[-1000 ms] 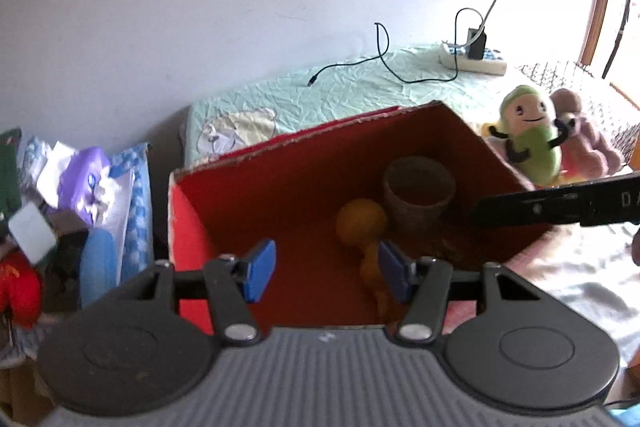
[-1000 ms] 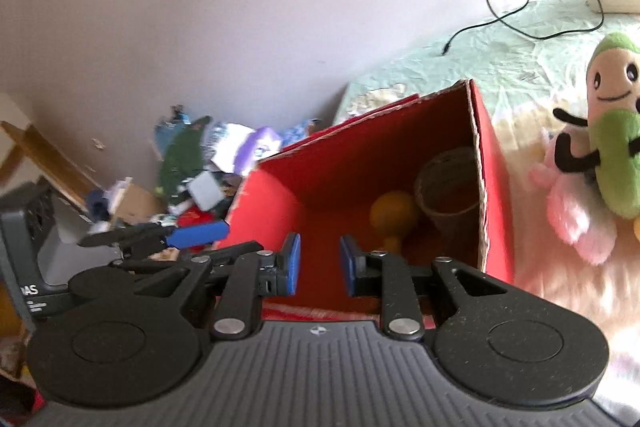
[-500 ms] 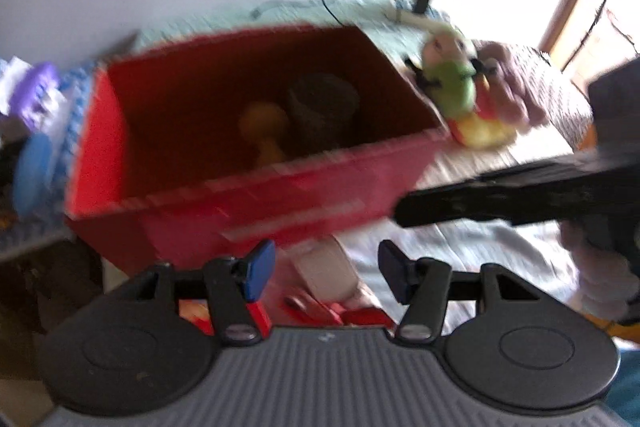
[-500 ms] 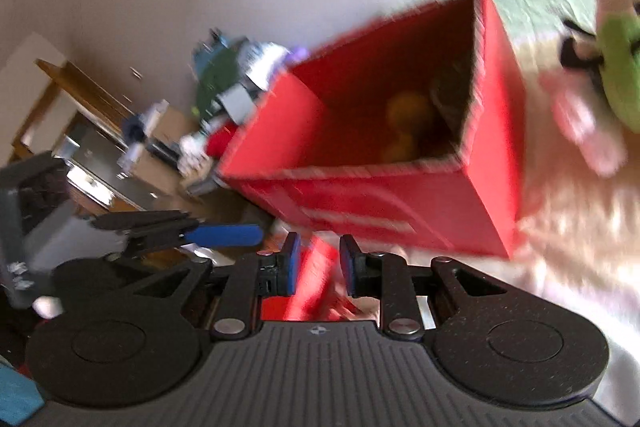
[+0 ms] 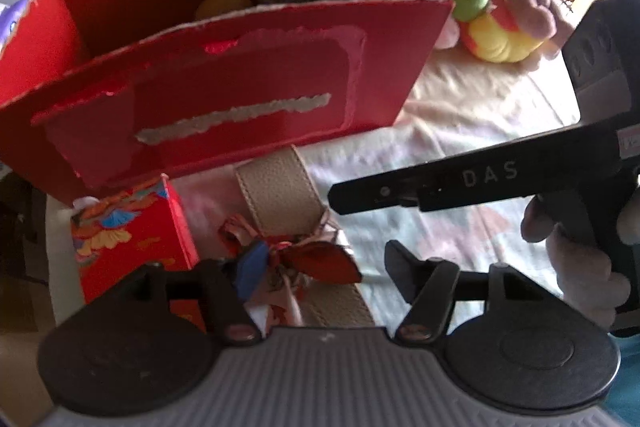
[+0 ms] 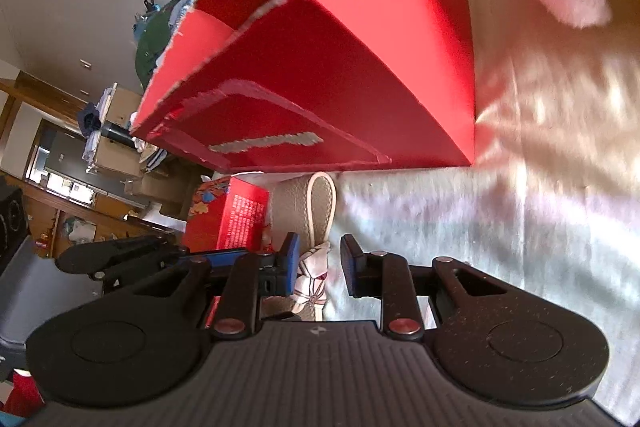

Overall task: Organize objects
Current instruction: 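Move the right gripper down to the beige sandal strap, then close the right gripper on the sandal strap and lift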

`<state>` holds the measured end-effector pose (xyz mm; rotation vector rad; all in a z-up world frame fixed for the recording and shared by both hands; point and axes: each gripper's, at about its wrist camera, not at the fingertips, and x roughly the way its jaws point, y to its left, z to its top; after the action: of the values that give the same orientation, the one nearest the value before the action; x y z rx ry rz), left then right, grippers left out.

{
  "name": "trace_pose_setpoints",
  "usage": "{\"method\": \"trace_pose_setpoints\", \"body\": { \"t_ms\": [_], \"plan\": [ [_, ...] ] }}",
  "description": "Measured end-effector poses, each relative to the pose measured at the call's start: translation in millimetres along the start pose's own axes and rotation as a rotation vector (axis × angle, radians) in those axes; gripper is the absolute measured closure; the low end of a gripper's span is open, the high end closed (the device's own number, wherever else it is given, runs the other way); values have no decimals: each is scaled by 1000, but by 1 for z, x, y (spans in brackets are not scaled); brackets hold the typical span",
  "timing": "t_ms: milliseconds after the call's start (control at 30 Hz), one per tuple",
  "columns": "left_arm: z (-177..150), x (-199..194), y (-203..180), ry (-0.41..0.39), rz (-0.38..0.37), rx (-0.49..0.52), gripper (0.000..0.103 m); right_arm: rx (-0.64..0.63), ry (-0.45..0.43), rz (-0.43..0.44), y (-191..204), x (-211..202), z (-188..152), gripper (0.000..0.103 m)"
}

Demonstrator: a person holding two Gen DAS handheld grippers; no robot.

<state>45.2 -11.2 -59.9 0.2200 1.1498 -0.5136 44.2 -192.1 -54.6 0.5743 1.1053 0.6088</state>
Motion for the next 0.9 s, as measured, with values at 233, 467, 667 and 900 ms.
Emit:
{"method": "trace_pose_setpoints", "body": {
  "t_ms": [233, 467, 667, 900],
  "plan": [
    [-2, 10, 11, 31, -34, -22, 38, 10, 33, 17, 0, 13, 0, 76],
    [-4, 21, 21, 61, -60, -14, 38, 25, 48, 37, 5, 23, -1, 74],
    [-3, 24, 23, 71, -75, 27, 37, 18, 38, 15, 8, 25, -4, 76],
    [4, 9, 17, 69, -132, 111, 45, 59, -11, 1, 4, -4, -9, 79]
  ]
}}
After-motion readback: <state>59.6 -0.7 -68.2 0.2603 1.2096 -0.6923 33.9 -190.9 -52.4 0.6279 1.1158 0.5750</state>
